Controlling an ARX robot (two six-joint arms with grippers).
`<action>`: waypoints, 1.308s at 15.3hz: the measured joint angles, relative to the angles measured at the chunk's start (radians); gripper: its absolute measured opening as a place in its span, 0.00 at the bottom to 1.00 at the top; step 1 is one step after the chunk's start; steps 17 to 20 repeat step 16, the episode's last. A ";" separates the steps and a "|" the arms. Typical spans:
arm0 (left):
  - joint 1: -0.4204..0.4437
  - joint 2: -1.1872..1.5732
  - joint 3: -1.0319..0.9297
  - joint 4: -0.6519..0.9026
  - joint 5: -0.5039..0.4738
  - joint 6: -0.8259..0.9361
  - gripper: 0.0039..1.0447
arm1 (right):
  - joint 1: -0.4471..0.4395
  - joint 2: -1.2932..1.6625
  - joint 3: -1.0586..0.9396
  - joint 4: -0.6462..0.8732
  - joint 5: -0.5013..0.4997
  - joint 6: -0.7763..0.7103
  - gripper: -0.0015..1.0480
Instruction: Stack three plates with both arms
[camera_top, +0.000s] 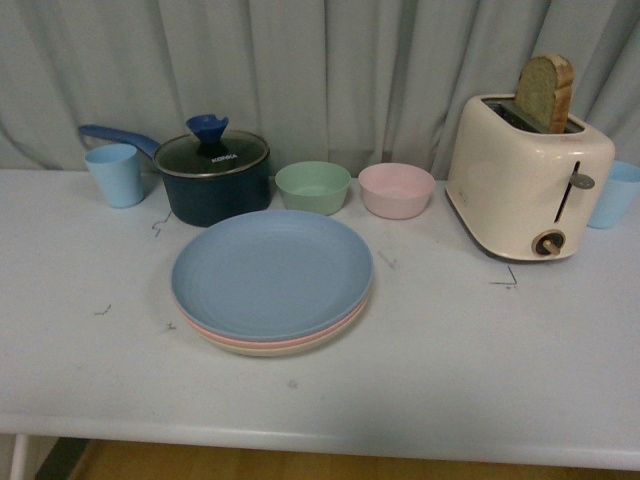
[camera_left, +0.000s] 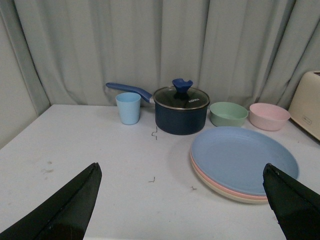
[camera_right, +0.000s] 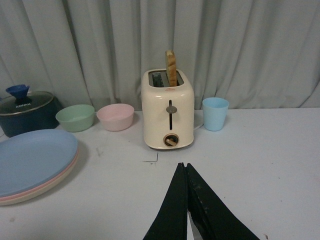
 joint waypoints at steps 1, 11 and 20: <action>0.000 0.000 0.000 0.000 0.000 0.000 0.94 | 0.000 0.000 0.000 0.000 0.000 0.000 0.02; 0.000 0.000 0.000 0.000 0.000 0.000 0.94 | 0.000 0.000 0.000 0.000 0.000 -0.002 0.74; 0.000 0.000 0.000 0.000 0.000 0.000 0.94 | 0.000 0.000 0.000 0.000 0.000 -0.002 0.94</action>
